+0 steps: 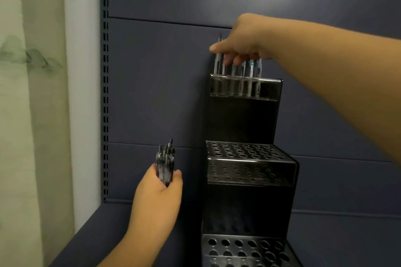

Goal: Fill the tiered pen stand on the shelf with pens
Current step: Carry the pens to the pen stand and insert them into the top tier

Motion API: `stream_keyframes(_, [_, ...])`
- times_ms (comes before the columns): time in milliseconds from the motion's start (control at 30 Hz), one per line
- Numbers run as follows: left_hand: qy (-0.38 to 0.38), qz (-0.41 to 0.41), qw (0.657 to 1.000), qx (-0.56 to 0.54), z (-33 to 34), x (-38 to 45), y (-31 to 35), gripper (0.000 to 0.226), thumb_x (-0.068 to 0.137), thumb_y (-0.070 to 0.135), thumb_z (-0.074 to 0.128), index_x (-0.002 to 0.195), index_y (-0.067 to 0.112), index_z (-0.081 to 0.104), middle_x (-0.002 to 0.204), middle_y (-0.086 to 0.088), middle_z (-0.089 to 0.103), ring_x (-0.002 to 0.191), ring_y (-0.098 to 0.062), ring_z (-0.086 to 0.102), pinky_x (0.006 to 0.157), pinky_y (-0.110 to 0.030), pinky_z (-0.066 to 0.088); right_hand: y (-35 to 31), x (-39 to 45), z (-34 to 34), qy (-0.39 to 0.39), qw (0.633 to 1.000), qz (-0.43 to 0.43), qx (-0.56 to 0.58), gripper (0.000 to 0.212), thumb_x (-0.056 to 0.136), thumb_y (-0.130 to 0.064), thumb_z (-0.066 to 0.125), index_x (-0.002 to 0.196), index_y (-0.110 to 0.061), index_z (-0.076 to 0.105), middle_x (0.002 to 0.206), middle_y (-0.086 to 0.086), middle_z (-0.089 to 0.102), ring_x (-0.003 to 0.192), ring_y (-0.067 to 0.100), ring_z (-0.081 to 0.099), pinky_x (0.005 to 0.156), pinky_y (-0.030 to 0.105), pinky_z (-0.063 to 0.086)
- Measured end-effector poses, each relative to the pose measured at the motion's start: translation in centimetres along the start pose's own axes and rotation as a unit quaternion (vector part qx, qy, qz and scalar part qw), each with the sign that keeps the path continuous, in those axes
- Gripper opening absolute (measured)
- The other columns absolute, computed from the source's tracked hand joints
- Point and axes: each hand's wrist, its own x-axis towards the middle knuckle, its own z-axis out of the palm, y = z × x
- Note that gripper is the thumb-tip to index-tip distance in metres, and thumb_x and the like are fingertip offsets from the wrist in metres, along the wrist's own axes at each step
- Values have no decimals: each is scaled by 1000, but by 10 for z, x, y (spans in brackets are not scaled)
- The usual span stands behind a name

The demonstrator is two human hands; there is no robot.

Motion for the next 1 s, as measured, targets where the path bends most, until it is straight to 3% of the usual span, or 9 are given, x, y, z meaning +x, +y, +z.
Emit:
stream_keyframes(67, [-2,3,1000,4,0,0,-1,23,98,26,58,77,18,52,63,2,50,57,-10,48,50,-21,33,0,-17,-1,71,995,-44,-55,50,91,-54,68,100,-5,72,86,5,74,66,20,62,63,34,53])
stream_keyframes(167, [0,18,1000,8,0,0,-2,22,97,26,58,78,19,53,64,4,50,53,-5,48,45,-14,34,-5,-58,9,152,975,-135,-86,47,94,-52,63,98,-6,72,76,4,64,67,19,59,57,31,45])
stream_keyframes(233, [3,29,1000,2,0,1,-2,21,97,24,58,78,19,53,64,4,51,51,0,50,45,-10,35,-10,-92,29,114,974,-174,-94,37,92,-55,62,89,-19,71,74,-3,65,70,15,61,62,30,45])
stream_keyframes(333, [3,43,999,-12,-1,1,-3,24,97,21,57,75,22,48,60,7,47,46,3,46,43,-11,34,-13,-130,68,-7,966,-209,-154,47,89,-63,59,81,-20,75,72,-4,70,71,14,66,70,32,57])
stream_keyframes(433, [-8,59,998,-4,-1,2,-1,21,98,23,55,78,24,47,58,8,43,41,2,43,38,-12,30,-14,-141,92,-62,953,-231,-185,54,90,-67,55,82,-18,78,72,-1,73,68,17,69,66,37,61])
stream_keyframes(600, [0,100,995,-11,-2,-1,-1,6,97,22,55,91,21,55,66,2,55,45,1,48,38,-13,34,-16,-149,111,-61,961,-236,-128,49,89,-64,61,75,-19,76,65,-1,68,61,14,64,60,34,57])
stream_keyframes(767, [3,110,994,-26,-5,-2,1,6,93,20,56,98,24,56,75,2,61,54,4,54,42,-11,37,-15,-158,121,2,968,-233,-92,41,89,-62,62,77,-25,76,73,-6,69,70,9,64,67,31,56])
stream_keyframes(900, [1,113,993,-26,-5,-3,2,4,91,18,55,94,21,55,70,6,55,50,6,50,41,-11,35,-17,-158,123,-31,981,-191,-35,34,87,-51,69,74,-20,76,70,-4,71,67,10,66,65,32,60])
stream_keyframes(1000, [3,109,994,-29,-6,-2,3,1,92,21,55,92,21,55,69,4,55,48,4,49,40,-11,35,-19,-156,117,-44,984,-173,22,33,89,-43,70,69,-17,73,63,-2,69,57,5,62,56,25,54])
